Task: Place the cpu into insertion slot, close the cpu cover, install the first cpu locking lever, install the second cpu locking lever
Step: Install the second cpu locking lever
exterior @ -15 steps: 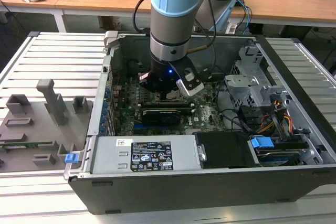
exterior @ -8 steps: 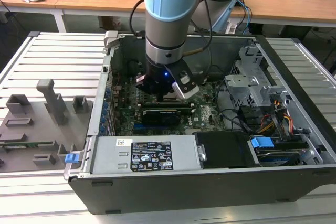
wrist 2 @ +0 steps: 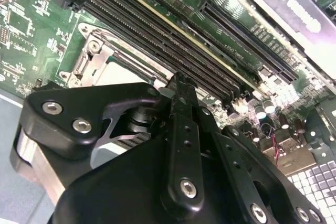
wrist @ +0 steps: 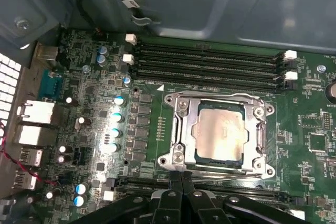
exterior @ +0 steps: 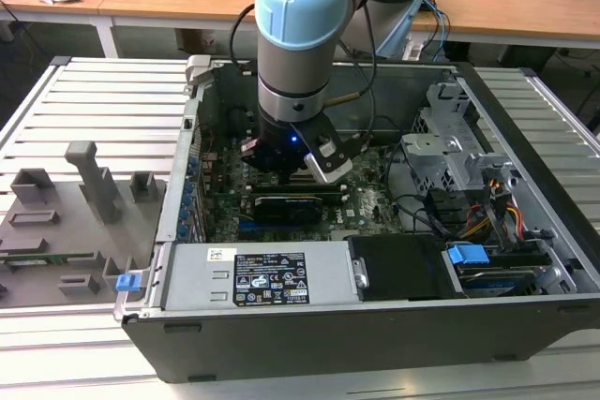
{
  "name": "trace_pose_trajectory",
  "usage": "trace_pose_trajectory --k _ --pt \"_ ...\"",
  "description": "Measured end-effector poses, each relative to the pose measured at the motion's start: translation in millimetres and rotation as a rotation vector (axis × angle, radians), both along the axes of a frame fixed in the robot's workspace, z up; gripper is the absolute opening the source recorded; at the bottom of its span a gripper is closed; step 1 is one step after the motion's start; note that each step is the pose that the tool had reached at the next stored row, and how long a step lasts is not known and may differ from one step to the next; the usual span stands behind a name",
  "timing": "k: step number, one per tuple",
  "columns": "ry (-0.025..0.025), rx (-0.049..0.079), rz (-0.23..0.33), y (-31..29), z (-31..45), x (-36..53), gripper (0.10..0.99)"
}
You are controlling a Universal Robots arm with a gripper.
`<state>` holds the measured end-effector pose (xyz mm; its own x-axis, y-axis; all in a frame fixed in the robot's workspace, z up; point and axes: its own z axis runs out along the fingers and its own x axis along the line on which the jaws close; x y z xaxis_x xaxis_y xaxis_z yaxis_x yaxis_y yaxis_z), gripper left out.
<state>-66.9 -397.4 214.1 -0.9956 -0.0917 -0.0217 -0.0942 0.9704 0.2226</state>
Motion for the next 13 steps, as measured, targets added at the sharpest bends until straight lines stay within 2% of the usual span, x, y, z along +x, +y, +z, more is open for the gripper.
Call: trace_pose_trajectory --k 3,7,13 --pt "-0.0004 0.004 0.0 -0.9 -1.7 -1.0 0.106" --pt "-0.001 0.022 0.0 -1.8 -3.5 -2.0 0.106" --pt "-0.0015 0.035 0.0 -2.9 -8.5 -4.8 0.106"
